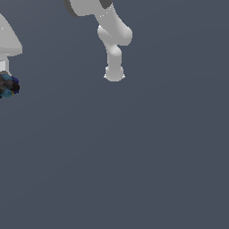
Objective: Pick up the object and move it to a goal position.
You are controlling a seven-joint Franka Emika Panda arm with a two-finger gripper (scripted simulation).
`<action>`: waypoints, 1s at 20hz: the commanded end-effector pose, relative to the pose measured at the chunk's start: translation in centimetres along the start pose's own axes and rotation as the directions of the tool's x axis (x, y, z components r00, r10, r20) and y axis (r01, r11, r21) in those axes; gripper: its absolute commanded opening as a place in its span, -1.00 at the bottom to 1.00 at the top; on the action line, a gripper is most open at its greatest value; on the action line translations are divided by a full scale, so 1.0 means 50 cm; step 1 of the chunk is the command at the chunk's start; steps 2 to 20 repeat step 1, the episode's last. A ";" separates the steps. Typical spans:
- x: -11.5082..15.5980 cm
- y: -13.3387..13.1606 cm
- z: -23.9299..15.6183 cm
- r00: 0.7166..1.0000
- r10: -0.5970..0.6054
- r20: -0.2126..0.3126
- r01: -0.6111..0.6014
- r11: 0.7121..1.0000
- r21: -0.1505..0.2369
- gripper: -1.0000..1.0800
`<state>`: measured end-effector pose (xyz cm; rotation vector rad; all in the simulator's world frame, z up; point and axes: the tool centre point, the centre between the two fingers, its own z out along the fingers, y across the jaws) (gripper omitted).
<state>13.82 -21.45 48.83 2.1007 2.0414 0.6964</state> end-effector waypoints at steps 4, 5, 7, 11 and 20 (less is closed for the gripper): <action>0.001 0.002 -0.003 1.000 -0.001 0.000 0.001 1.000 -0.002 -1.00; 0.001 0.002 -0.003 1.000 -0.001 0.000 0.001 1.000 -0.002 -1.00; 0.001 0.002 -0.003 1.000 -0.001 0.000 0.001 1.000 -0.002 -1.00; 0.001 0.002 -0.003 1.000 -0.001 0.000 0.001 1.000 -0.002 -1.00; 0.001 0.002 -0.003 1.000 -0.001 0.000 0.001 1.000 -0.002 -1.00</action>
